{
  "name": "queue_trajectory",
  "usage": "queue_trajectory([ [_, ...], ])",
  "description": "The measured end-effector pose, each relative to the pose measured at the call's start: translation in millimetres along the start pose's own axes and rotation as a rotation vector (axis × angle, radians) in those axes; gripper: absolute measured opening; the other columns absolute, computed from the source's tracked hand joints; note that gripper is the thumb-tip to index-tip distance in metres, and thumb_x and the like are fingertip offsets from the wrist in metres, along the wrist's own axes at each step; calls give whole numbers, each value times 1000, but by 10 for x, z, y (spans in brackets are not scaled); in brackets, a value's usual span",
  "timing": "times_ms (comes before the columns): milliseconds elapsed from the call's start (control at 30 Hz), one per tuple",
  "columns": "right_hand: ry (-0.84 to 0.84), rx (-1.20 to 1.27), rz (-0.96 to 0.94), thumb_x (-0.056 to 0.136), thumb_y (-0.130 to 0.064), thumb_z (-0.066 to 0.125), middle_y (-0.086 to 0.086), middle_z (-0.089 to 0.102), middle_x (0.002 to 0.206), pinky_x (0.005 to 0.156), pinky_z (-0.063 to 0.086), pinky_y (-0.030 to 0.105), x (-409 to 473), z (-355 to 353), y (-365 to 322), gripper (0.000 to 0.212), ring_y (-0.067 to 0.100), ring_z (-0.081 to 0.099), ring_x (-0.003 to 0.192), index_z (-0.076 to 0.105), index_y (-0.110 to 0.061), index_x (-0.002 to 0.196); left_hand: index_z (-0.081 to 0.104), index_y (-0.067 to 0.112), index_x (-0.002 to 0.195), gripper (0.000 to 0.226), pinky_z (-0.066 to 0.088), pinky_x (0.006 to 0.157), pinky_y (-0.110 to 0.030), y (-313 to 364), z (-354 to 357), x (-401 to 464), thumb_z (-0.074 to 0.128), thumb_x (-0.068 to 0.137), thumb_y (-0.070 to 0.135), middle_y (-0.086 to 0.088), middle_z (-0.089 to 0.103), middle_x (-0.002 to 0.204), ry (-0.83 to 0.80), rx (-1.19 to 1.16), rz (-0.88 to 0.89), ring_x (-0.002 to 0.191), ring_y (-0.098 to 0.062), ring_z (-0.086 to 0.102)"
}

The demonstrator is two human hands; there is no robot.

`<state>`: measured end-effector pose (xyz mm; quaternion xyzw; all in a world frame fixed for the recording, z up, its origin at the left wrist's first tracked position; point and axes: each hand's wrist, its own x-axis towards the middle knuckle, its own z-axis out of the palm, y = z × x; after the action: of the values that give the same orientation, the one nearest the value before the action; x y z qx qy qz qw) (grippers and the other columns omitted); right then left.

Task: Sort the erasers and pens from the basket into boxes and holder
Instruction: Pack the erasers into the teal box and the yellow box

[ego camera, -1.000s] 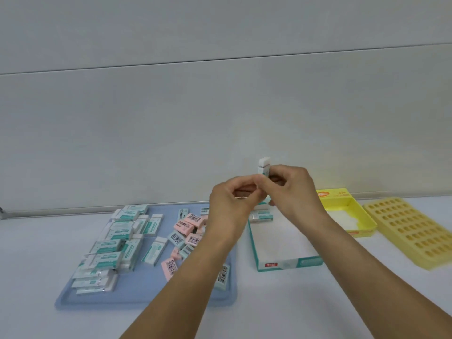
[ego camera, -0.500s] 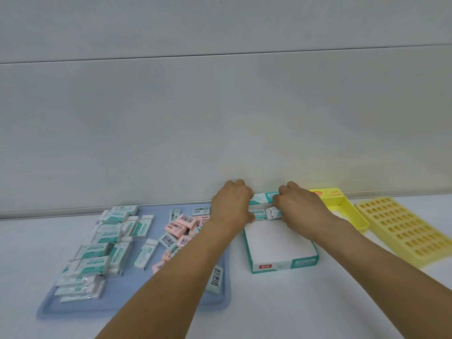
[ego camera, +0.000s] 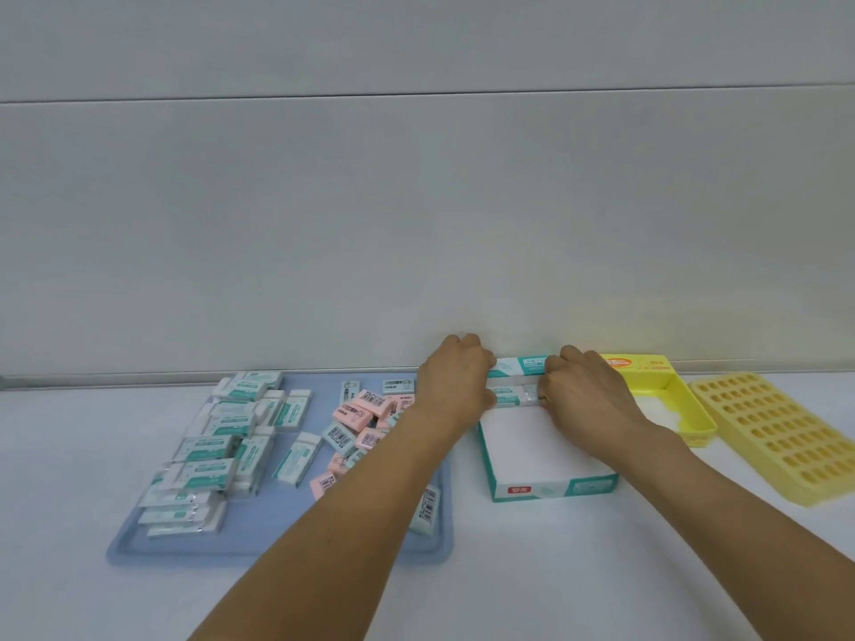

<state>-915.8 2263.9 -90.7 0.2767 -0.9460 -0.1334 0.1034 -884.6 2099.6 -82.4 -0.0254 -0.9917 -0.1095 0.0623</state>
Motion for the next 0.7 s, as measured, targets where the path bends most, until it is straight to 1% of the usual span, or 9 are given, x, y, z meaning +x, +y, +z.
queue_trajectory([
  [67, -13, -33, -2, 92, -12, 44, 2, 57, 109, 79, 31, 32, -43, -81, -38, 28, 24, 47, 108, 64, -18, 111, 60, 19, 124, 37, 44, 89, -35, 1, -94, -123, 65, 88, 29, -3, 54, 121, 12, -137, -14, 113, -22, 49],
  [133, 87, 63, 19, 94, -20, 48, 2, 59, 100, 79, 36, 35, -60, -187, -124, 22, 25, 51, 100, 68, -21, 104, 57, 22, 131, 40, 41, 97, -35, -58, -203, -361, 62, 92, 29, 1, 54, 128, 99, -287, -13, 118, -18, 47],
  [233, 251, 409, -43, 92, -27, 59, 3, 62, 87, 74, 36, 36, -47, -389, -398, 15, 28, 55, 89, 73, -22, 96, 61, 27, 126, 32, 37, 100, -30, -396, -381, -866, 59, 94, 27, 10, 59, 125, 236, -359, -77, 118, -11, 47],
  [300, 209, 586, -140, 94, -27, 58, 1, 64, 92, 77, 34, 35, 33, -538, -633, 17, 24, 56, 92, 73, -23, 101, 66, 28, 119, 26, 36, 95, -25, -772, -522, -1154, 60, 94, 27, 13, 62, 118, 277, -292, -190, 114, -9, 49],
  [367, 143, 651, -215, 95, -26, 56, -3, 65, 93, 80, 37, 32, 195, -671, -888, 18, 19, 57, 92, 73, -23, 101, 71, 29, 108, 19, 38, 89, -27, -1128, -670, -1324, 63, 91, 27, 13, 68, 108, 273, -196, -285, 108, -13, 54],
  [467, 9, 684, -186, 93, -28, 56, -7, 61, 71, 64, 42, 28, 529, -790, -1233, 25, 18, 59, 73, 68, -19, 74, 75, 31, 92, 14, 38, 77, -28, -1365, -794, -1407, 66, 86, 40, 12, 67, 91, 120, -16, -331, 99, -14, 53],
  [533, -75, 676, -179, 91, -29, 59, -3, 59, 62, 56, 41, 27, 712, -826, -1432, 30, 19, 58, 64, 63, -16, 64, 75, 32, 90, 19, 34, 73, -27, -1410, -826, -1434, 67, 84, 47, 10, 61, 87, 98, 43, -308, 97, -14, 50],
  [633, -144, 660, -234, 89, -27, 64, 0, 70, 76, 64, 52, 32, 865, -868, -1658, 19, 19, 64, 73, 72, -13, 79, 76, 29, 90, 30, 32, 74, -27, -1430, -835, -1453, 64, 82, 56, 4, 57, 92, 85, 126, -262, 100, -16, 48],
  [700, -149, 657, -270, 88, -24, 65, -2, 71, 86, 72, 53, 32, 919, -893, -1769, 11, 17, 64, 80, 73, -17, 88, 75, 24, 89, 43, 29, 75, -27, -1388, -788, -1440, 63, 77, 64, 1, 57, 97, 39, 215, -242, 102, -18, 46],
])
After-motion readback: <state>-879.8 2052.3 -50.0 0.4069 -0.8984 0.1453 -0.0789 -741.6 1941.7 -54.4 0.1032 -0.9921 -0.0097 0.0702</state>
